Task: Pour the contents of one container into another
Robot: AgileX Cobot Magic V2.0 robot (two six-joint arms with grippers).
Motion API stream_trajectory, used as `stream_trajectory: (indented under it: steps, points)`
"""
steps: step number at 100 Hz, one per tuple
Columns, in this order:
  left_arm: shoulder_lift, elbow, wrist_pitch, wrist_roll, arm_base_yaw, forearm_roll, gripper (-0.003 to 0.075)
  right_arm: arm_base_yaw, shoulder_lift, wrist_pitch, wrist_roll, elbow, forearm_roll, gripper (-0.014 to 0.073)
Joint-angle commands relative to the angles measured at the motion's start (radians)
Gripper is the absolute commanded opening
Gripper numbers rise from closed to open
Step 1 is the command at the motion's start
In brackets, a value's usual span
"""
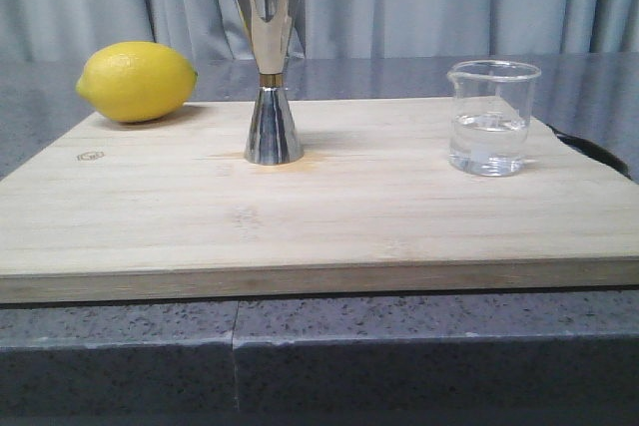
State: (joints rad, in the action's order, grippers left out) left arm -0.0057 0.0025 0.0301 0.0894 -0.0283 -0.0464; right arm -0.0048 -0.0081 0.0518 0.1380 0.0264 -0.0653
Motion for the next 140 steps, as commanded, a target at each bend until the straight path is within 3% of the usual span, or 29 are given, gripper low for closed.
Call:
stream_trajectory:
  steps: [1, 88, 107, 125, 140]
  points:
    - [-0.026, 0.005, -0.08, 0.003, 0.002, -0.001, -0.0019, -0.005, -0.023, -0.069, -0.001, 0.016, -0.004, -0.0054]
    - [-0.026, 0.005, -0.08, 0.003, 0.002, -0.001, -0.0019, -0.005, -0.023, -0.092, -0.001, 0.016, -0.008, -0.0054]
    - [-0.026, 0.001, -0.099, 0.003, 0.002, -0.046, -0.0019, -0.005, -0.023, -0.094, -0.001, 0.013, -0.116, -0.0054]
    - [-0.024, -0.068, -0.085, 0.003, 0.002, -0.081, -0.0019, -0.005, -0.023, -0.069, -0.001, -0.05, -0.116, -0.0053]
    - [0.014, -0.2, 0.034, 0.003, 0.002, -0.084, -0.0019, -0.005, -0.013, 0.028, -0.001, -0.164, -0.116, -0.0053]
